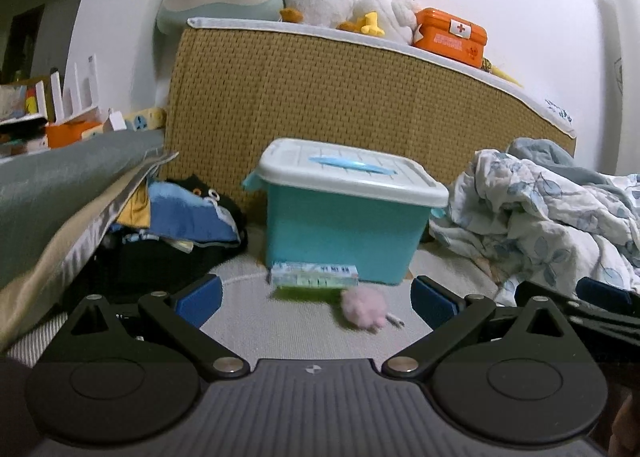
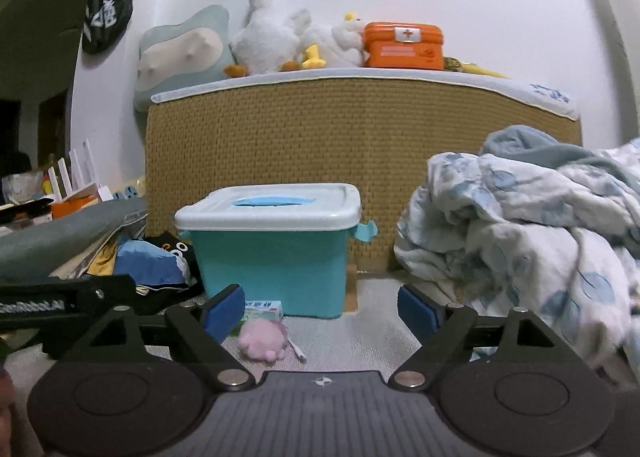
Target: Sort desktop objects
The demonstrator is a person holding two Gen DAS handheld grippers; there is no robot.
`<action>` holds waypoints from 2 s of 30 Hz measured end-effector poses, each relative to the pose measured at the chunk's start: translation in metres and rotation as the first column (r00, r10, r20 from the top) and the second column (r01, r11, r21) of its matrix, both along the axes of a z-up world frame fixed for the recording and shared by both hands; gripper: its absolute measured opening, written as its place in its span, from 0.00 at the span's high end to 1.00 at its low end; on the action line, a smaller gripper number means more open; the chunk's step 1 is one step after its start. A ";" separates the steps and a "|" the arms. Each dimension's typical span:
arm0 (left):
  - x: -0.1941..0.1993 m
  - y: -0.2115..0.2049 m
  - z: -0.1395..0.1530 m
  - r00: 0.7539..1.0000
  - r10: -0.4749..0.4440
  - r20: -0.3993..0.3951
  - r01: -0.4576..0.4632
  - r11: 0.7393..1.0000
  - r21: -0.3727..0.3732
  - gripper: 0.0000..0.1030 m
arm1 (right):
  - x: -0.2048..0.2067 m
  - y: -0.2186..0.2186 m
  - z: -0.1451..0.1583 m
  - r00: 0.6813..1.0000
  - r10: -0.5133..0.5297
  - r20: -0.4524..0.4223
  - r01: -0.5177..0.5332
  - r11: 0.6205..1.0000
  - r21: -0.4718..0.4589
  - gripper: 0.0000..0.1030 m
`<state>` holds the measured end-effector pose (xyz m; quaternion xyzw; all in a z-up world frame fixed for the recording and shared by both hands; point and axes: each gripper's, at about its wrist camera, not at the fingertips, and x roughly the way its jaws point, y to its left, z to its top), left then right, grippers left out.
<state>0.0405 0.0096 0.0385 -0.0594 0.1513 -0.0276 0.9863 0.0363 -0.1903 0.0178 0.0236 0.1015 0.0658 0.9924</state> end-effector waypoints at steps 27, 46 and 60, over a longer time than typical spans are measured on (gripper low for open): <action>-0.016 -0.007 -0.023 0.998 0.029 -0.055 -0.029 1.000 0.003 0.00 | -0.010 -0.004 -0.013 0.993 -0.026 -0.113 0.034 0.997 0.068 0.15; -0.017 -0.008 -0.024 0.999 0.020 -0.045 -0.019 1.000 0.023 0.00 | -0.010 0.001 -0.015 0.993 -0.033 -0.111 0.036 0.999 0.029 0.15; -0.016 -0.009 -0.025 0.999 0.020 -0.049 -0.019 1.000 0.021 0.00 | -0.011 0.005 -0.016 0.995 -0.036 -0.091 0.035 0.999 -0.012 0.15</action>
